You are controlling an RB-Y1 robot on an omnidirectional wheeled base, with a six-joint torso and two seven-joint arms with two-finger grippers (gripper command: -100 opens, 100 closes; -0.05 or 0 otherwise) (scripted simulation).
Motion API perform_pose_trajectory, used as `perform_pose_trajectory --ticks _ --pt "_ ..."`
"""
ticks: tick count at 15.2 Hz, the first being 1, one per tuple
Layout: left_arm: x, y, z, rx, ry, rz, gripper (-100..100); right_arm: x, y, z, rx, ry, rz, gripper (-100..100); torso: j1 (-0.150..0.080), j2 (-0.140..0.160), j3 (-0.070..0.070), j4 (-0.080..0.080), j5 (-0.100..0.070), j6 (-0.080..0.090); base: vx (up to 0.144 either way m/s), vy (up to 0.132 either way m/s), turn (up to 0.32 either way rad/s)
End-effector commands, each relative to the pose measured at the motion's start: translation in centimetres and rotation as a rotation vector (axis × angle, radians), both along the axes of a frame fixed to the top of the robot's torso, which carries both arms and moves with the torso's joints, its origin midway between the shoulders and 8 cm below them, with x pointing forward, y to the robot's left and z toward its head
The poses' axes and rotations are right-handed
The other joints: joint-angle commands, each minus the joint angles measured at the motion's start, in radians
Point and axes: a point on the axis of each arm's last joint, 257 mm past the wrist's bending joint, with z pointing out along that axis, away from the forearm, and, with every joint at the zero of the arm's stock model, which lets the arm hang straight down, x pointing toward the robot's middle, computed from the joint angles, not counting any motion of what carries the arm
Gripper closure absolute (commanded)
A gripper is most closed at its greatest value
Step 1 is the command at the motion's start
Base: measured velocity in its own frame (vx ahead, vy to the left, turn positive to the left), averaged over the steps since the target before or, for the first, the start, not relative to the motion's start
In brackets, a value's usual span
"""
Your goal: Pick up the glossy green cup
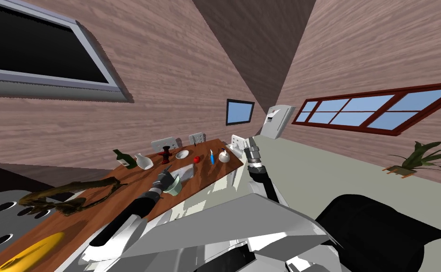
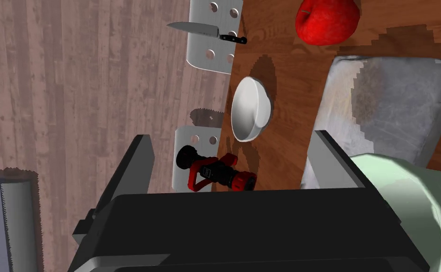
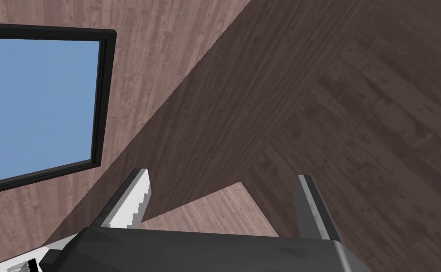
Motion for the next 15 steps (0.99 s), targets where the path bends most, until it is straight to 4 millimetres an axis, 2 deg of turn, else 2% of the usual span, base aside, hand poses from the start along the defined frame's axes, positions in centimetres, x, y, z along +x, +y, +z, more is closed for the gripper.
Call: perform_pose_trajectory --ticks 1,3,6,8,9,15 --pt "-0.4 0.9 -1.9 -0.044 0.080 0.012 -100 0.0 0.0 0.0 0.000 0.000 0.000 0 0.000 0.000 0.000 0.000 0.000 0.000 -0.004 -0.026 -0.096" --pt "-0.5 1.0 -2.4 -0.042 0.099 0.016 -100 0.0 0.0 0.0 0.000 0.000 0.000 0 0.000 0.000 0.000 0.000 0.000 0.000 -0.003 -0.017 -0.046" --pt "-1.0 2.4 -4.7 -0.100 0.206 0.041 -100 0.0 0.0 0.0 0.000 0.000 0.000 0 0.000 0.000 0.000 0.000 0.000 0.000 -0.003 -0.020 -0.071" --pt "-1.2 2.5 -5.1 -0.097 0.225 0.045 -100 0.0 0.0 0.0 0.000 0.000 0.000 0 0.000 0.000 0.000 0.000 0.000 0.000 0.000 -0.020 -0.045" --pt "-1.6 3.3 -6.2 -0.124 0.280 0.062 -100 0.0 0.0 0.0 0.000 0.000 0.000 0 0.000 0.000 0.000 0.000 0.000 0.000 0.000 -0.017 -0.058" --pt "-2.8 4.9 -8.7 -0.172 0.405 0.108 -100 0.0 0.0 0.0 0.000 0.000 0.000 0 0.000 0.000 0.000 0.000 0.000 0.000 0.000 -0.019 -0.060"
